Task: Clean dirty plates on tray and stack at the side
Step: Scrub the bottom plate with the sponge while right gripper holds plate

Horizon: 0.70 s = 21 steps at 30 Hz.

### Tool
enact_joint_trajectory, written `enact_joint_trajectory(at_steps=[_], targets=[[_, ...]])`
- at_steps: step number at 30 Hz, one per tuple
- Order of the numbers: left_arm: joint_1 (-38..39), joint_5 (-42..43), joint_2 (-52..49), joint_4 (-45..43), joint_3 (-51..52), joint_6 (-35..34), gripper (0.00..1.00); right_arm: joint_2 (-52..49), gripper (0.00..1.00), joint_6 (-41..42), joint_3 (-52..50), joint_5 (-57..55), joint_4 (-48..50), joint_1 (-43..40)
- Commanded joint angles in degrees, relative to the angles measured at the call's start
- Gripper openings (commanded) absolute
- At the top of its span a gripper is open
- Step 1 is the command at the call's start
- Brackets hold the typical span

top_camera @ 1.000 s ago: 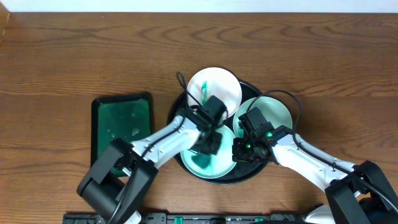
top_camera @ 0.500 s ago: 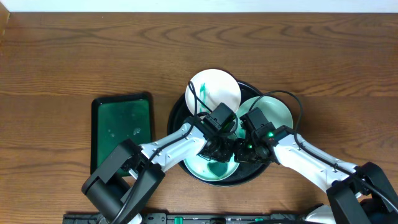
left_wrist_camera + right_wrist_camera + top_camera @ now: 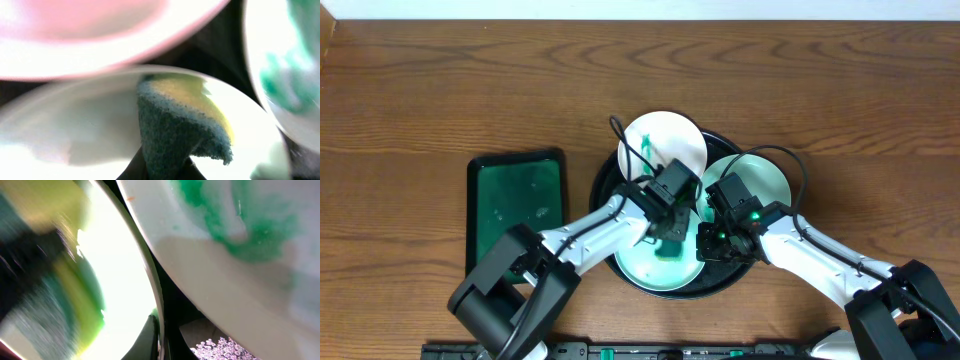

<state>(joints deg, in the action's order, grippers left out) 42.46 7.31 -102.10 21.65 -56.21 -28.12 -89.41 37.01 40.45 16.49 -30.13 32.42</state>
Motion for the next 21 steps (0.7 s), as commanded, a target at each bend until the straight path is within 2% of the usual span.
enact_joint_trajectory(at_steps=[1, 9, 13, 21], targets=[[-4.57, -17.29, -3.34, 0.24, 1.33, 0.17, 0.07, -2.91, 0.01, -1.31, -3.10, -1.68, -2.34, 1.42], [-10.16, -19.74, -3.34, 6.71, 1.33, -0.26, 0.07, -2.91, 0.01, -1.29, -3.10, -2.32, -2.47, 1.42], [-11.63, -23.50, -3.34, 12.33, 1.33, -3.26, 0.07, -2.91, 0.01, -1.29, -3.10, -2.56, -2.45, 1.42], [-12.17, -23.41, -3.34, 22.60, 1.33, -8.09, 0.07, -2.91, 0.01, -1.29, -3.10, -2.71, -2.45, 1.42]])
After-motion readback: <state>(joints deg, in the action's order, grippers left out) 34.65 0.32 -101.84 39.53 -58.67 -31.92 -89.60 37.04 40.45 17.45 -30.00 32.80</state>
